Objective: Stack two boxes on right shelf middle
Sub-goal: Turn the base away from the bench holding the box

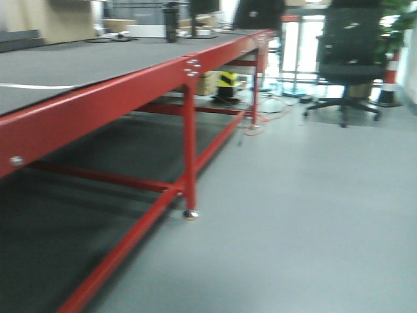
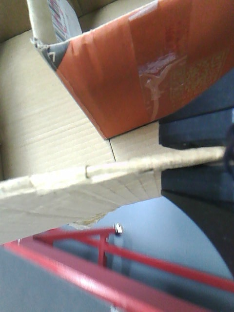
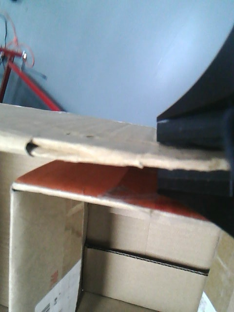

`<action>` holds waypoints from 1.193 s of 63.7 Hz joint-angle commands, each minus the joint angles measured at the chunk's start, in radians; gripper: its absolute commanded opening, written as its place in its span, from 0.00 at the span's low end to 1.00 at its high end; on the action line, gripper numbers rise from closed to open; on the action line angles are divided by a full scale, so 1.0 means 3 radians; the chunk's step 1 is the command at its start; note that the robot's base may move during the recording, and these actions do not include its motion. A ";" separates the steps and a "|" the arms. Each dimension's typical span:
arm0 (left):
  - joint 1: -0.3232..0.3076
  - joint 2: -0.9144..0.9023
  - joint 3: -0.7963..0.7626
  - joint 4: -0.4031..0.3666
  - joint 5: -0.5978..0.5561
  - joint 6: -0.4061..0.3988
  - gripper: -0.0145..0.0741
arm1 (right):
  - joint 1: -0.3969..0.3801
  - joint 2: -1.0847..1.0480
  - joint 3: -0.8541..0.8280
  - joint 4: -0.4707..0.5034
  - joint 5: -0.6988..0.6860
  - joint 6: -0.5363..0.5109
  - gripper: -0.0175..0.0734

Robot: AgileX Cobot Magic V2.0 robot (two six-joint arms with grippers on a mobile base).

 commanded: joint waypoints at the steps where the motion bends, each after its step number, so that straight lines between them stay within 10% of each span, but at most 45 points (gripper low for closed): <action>1: -0.0008 -0.0044 -0.0031 0.0002 -0.0175 0.0051 0.04 | -0.0022 -0.0043 -0.0045 -0.0034 -0.0172 -0.0032 0.02; 76: -0.0008 -0.0044 -0.0031 0.0002 -0.0175 0.0051 0.04 | -0.0022 -0.0043 -0.0045 -0.0034 -0.0172 -0.0032 0.02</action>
